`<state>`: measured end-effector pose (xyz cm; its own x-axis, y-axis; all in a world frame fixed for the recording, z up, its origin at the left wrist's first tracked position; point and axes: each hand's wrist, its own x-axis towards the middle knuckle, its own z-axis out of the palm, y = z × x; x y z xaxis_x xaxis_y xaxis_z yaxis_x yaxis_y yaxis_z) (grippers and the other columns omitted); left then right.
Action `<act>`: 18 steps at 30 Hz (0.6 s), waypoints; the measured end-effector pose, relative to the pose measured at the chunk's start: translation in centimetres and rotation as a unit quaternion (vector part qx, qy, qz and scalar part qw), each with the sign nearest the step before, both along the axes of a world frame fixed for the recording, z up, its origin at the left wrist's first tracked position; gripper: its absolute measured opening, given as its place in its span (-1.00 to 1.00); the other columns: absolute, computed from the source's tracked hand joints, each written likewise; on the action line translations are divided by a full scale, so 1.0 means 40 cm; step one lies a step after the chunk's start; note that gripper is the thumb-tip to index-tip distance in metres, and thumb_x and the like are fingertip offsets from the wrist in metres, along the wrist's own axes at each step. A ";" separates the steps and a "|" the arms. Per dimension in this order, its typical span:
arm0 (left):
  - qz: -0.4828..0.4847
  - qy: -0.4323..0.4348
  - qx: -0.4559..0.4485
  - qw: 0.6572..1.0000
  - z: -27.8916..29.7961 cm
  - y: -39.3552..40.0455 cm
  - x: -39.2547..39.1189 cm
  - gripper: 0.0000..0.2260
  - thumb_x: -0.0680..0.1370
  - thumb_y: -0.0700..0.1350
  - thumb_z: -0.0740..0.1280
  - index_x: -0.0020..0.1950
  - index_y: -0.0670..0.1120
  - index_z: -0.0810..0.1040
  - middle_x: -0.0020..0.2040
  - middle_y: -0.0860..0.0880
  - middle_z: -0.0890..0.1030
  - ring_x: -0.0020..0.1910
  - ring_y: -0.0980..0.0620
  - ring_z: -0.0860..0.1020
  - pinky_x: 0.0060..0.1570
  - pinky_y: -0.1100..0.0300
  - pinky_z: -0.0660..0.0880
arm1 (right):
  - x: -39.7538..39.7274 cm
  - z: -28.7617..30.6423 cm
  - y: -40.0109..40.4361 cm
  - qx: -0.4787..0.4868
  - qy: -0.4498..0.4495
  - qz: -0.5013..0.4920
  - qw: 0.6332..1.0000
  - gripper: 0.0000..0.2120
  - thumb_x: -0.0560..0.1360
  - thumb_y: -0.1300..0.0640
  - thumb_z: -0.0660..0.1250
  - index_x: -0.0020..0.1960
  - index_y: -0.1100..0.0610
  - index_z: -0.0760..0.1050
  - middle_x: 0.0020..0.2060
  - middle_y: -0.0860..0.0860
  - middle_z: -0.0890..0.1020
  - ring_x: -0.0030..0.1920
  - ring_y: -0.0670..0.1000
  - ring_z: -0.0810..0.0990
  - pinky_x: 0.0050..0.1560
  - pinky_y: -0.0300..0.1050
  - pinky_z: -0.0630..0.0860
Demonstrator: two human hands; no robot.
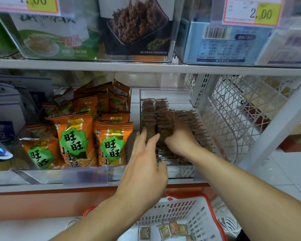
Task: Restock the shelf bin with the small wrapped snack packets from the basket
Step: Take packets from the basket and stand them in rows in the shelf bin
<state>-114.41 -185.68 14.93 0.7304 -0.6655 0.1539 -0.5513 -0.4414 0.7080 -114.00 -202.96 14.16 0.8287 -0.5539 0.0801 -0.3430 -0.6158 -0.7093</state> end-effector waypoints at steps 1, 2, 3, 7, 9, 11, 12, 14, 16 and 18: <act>0.000 0.000 -0.002 1.000 0.000 0.000 0.000 -0.35 0.63 -0.11 0.28 0.64 0.15 0.05 0.66 0.17 -0.13 0.60 0.24 -0.22 0.40 0.37 -0.23 | -0.001 -0.005 -0.002 0.003 0.005 -0.006 1.000 -0.33 0.44 0.22 0.43 0.49 -0.01 0.31 0.33 0.03 0.53 0.31 0.07 0.53 0.28 -0.01 0.52; 0.002 0.000 -0.003 1.000 0.001 0.000 -0.001 -0.35 0.63 -0.10 0.29 0.63 0.15 0.05 0.65 0.18 -0.13 0.60 0.24 -0.22 0.41 0.36 -0.22 | -0.003 -0.010 -0.005 0.009 0.008 -0.015 1.000 -0.28 0.43 0.22 0.46 0.51 -0.01 0.28 0.33 0.04 0.52 0.30 0.08 0.53 0.27 -0.01 0.53; 0.002 0.002 -0.003 1.000 0.000 -0.001 -0.002 -0.34 0.62 -0.09 0.30 0.63 0.16 0.05 0.65 0.18 -0.14 0.60 0.24 -0.22 0.41 0.35 -0.21 | -0.005 -0.014 -0.007 0.011 0.011 -0.027 1.000 -0.25 0.42 0.22 0.48 0.53 -0.01 0.26 0.34 0.05 0.51 0.30 0.09 0.53 0.27 -0.02 0.53; 0.003 -0.014 0.005 1.000 0.001 -0.006 -0.010 -0.32 0.60 -0.04 0.33 0.63 0.15 0.05 0.64 0.21 -0.20 0.58 0.23 -0.32 0.39 0.30 -0.32 | -0.013 -0.019 -0.022 0.025 -0.012 -0.053 0.998 -0.35 0.44 0.21 0.50 0.47 0.01 0.34 0.27 0.00 0.58 0.25 0.05 0.57 0.13 -0.21 0.49; -0.002 -0.086 0.031 0.996 0.000 -0.010 -0.010 -0.32 0.59 -0.04 0.32 0.64 0.09 0.06 0.65 0.14 -0.22 0.57 0.16 -0.41 0.42 0.24 -0.35 | -0.017 -0.019 -0.033 0.038 -0.010 -0.063 0.997 -0.40 0.46 0.21 0.46 0.45 0.01 0.37 0.24 0.01 0.60 0.21 0.05 0.58 0.07 -0.21 0.50; -0.020 -0.171 0.065 0.983 -0.001 -0.017 -0.009 -0.35 0.59 -0.06 0.27 0.65 -0.01 0.10 0.67 0.00 -0.14 0.59 0.06 -0.40 0.47 0.17 -0.37 | -0.019 -0.018 -0.043 0.022 -0.009 -0.060 0.998 -0.57 0.47 0.18 0.45 0.31 -0.01 0.48 0.14 -0.03 0.63 0.14 0.02 0.60 -0.06 -0.31 0.48; -0.031 -0.203 0.082 0.975 -0.001 -0.022 -0.009 -0.37 0.60 -0.06 0.24 0.65 -0.06 0.11 0.67 -0.05 -0.08 0.60 0.01 -0.37 0.49 0.14 -0.39 | -0.020 -0.015 -0.051 0.016 -0.017 -0.065 0.998 -0.68 0.46 0.18 0.45 0.18 -0.04 0.53 0.05 -0.08 0.64 0.09 -0.01 0.62 -0.15 -0.39 0.43; -0.054 -0.233 0.114 0.964 -0.003 -0.037 -0.009 -0.40 0.63 -0.02 0.17 0.65 -0.12 0.12 0.67 -0.11 0.00 0.62 -0.05 -0.30 0.51 0.10 -0.40 | -0.023 0.001 -0.074 0.042 -0.057 -0.091 0.993 -0.76 0.39 0.21 0.50 -0.09 -0.07 0.53 -0.11 -0.16 0.65 -0.06 -0.10 0.64 -0.25 -0.44 0.42; -0.083 -0.228 0.136 0.961 -0.009 -0.056 -0.007 -0.43 0.67 0.03 0.11 0.65 -0.13 0.11 0.67 -0.12 0.01 0.63 -0.05 -0.25 0.52 0.10 -0.38 | -0.025 0.019 -0.104 0.081 -0.116 -0.130 0.981 -0.69 0.31 0.17 0.59 -0.11 -0.07 0.52 -0.16 -0.14 0.67 -0.15 -0.18 0.63 -0.22 -0.35 0.50; -0.107 -0.203 0.157 0.961 -0.017 -0.079 -0.003 -0.43 0.69 0.07 0.08 0.65 -0.12 0.10 0.67 -0.13 0.01 0.64 -0.05 -0.19 0.52 0.12 -0.35 | -0.015 0.027 -0.134 0.085 -0.159 -0.157 0.971 -0.68 0.32 0.14 0.60 -0.04 -0.03 0.55 -0.15 -0.13 0.67 -0.15 -0.16 0.63 -0.24 -0.35 0.48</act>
